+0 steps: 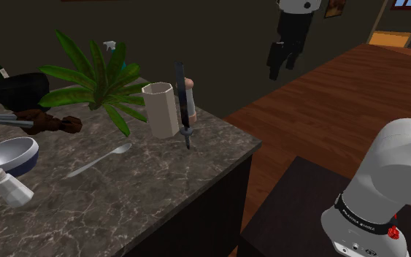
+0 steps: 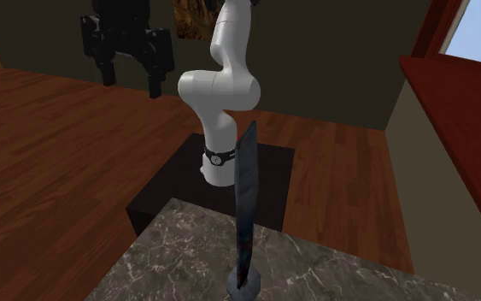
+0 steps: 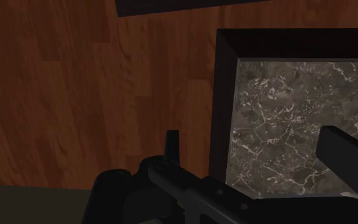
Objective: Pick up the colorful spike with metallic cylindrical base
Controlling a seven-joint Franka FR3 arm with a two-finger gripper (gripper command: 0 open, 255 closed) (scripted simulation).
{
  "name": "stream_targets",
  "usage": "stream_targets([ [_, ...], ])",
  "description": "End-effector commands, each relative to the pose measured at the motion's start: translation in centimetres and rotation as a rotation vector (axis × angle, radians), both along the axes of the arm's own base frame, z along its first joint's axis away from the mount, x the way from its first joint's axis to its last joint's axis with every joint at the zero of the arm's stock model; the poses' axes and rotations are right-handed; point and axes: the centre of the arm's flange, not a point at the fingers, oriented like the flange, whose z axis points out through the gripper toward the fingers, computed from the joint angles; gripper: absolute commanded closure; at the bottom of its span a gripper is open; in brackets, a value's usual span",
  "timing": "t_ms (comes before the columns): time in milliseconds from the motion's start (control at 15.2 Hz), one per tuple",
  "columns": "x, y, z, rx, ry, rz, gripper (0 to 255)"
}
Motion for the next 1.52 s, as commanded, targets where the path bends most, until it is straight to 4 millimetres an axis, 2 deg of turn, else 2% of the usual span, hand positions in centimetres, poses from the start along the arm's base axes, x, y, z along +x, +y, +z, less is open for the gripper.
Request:
stream_targets([
  [0, 0.0, 0.0, 0.0, 0.000, 0.000, 0.000, 0],
  [1452, 10.1, 21.4, -12.1, -0.006, -0.317, 0.227, 0],
])
